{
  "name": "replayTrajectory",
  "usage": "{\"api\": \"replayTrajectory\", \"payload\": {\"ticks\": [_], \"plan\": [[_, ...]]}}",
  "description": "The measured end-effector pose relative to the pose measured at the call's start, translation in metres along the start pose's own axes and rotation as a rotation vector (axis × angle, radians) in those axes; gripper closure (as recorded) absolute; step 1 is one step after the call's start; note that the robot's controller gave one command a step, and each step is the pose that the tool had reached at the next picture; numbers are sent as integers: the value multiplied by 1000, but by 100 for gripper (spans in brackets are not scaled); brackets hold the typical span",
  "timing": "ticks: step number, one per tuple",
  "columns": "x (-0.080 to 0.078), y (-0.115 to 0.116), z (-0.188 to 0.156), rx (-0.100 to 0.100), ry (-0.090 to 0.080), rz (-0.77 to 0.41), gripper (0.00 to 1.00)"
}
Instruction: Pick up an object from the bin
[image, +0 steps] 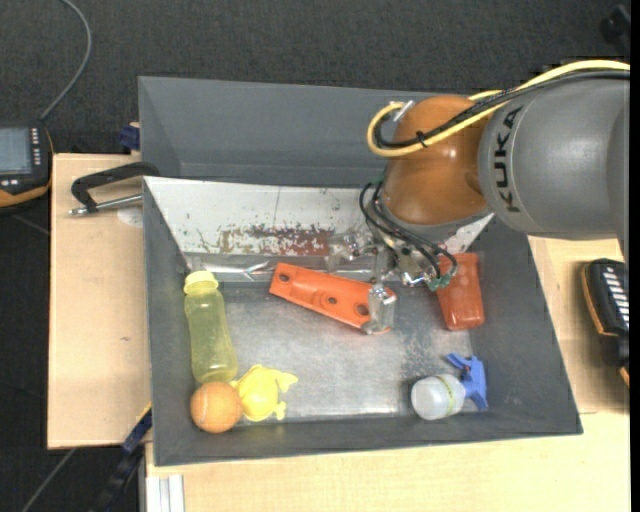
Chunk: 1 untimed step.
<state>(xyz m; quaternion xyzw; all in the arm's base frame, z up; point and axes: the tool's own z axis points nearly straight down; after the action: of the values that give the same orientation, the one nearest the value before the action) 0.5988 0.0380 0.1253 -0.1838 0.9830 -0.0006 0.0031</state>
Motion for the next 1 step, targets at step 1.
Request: {"api": "replayTrajectory", "payload": {"ticks": [1], "plan": [[4, 8, 27, -9, 0, 339, 100]]}}
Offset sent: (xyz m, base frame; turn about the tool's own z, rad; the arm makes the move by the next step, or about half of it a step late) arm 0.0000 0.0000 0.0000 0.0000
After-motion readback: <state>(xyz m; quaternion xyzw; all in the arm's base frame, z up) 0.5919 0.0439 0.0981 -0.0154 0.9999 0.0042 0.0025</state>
